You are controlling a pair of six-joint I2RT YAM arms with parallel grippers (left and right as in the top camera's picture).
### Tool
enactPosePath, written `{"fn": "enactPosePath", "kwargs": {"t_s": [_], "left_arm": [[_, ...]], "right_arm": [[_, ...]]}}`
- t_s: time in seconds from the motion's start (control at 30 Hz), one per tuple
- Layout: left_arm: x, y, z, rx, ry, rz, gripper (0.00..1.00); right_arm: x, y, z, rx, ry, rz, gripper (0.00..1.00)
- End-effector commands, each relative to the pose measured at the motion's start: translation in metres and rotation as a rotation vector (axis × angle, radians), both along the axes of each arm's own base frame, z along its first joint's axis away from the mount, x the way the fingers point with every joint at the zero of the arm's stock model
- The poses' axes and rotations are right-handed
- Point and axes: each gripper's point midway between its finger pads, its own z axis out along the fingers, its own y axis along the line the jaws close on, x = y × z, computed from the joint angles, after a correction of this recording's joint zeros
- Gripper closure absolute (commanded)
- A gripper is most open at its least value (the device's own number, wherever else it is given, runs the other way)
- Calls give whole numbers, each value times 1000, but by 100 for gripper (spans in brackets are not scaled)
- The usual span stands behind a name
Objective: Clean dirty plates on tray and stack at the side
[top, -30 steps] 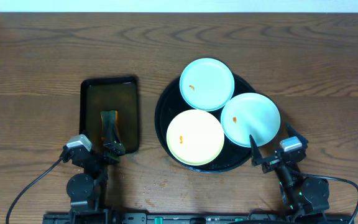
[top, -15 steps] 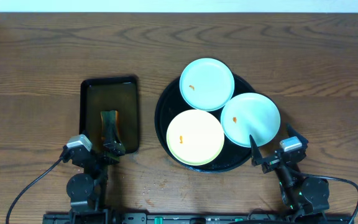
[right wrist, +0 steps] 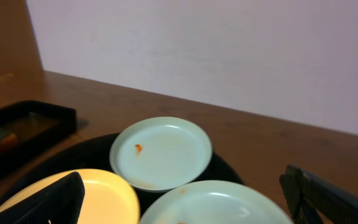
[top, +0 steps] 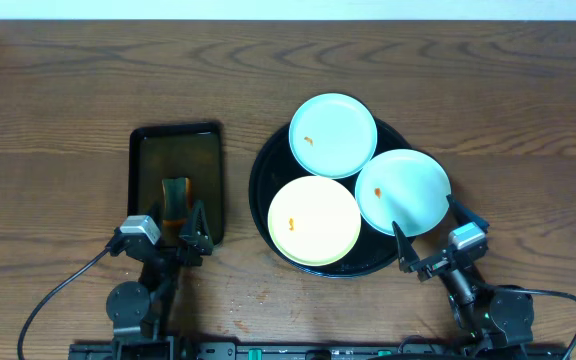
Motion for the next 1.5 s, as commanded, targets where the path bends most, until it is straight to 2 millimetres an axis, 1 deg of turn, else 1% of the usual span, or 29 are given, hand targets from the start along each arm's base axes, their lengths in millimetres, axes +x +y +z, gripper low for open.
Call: {"fn": "enactPosePath", "kwargs": {"t_s": [0.0,0.07,0.13,0.23,0.3,0.37,0.4,0.53,0.6,0.67,0.73,0.8,0.87,0.93,1.0,1.07,1.1,1.13,1.2,1.23,1.27,1.3,1.33,1.37,1.4,1.47], "left_arm": [[-6,-6,40,3,-99,-35,13],[-11,-6,66,11,-143,-35,13],[-13,-7,86,11,-149,-35,13],[-12,-6,104,3,-58,-35,13],[-7,-6,109,-7,47,-35,13],[-1,-6,111,-18,165,-35,13],[4,-5,113,-26,251,-35,14],[13,-4,117,-17,482,-43,13],[17,-4,116,15,564,-58,13],[19,-4,111,28,625,-67,13],[21,-4,100,15,682,-69,13],[17,-4,86,8,752,-68,13],[18,2,73,45,799,-53,13],[18,15,57,79,866,13,14],[16,26,37,72,963,86,14],[15,30,15,68,1052,114,15],[15,32,4,74,1091,119,15],[16,35,-8,81,1129,129,17],[21,42,-33,105,1206,159,25],[24,43,-43,112,1236,162,29],[27,44,-52,112,1265,159,33],[32,44,-63,112,1292,156,35],[36,44,-72,113,1311,154,36],[41,44,-83,115,1332,151,39],[46,44,-98,116,1363,145,45],[47,44,-116,115,1411,139,54]], "right_arm": [[-5,1,23,96,7,25,1],[-8,1,39,97,6,25,1],[-10,0,55,79,12,22,1],[-7,-2,80,27,64,6,1],[2,-5,93,5,163,-25,1],[11,-4,100,-34,257,-26,1],[19,-2,104,-55,337,-25,1],[46,3,112,-102,578,-26,1],[58,5,114,-124,655,-25,1],[69,10,115,-121,712,-13,1],[73,22,111,-93,779,50,1],[74,35,104,-70,822,122,1],[76,44,98,-51,854,174,1],[79,47,91,-47,880,185,1],[81,47,85,-49,901,186,1],[83,48,82,-50,913,189,1],[83,49,80,-51,917,191,4],[83,51,79,-54,922,196,6],[81,54,78,-59,928,204,10],[81,56,77,-61,929,209,16],[80,57,77,-65,928,211,20],[80,58,77,-69,928,211,22],[80,58,76,-72,927,210,22],[80,59,76,-75,928,212,22],[79,60,76,-78,928,213,22],[79,61,76,-79,929,216,23]]}}
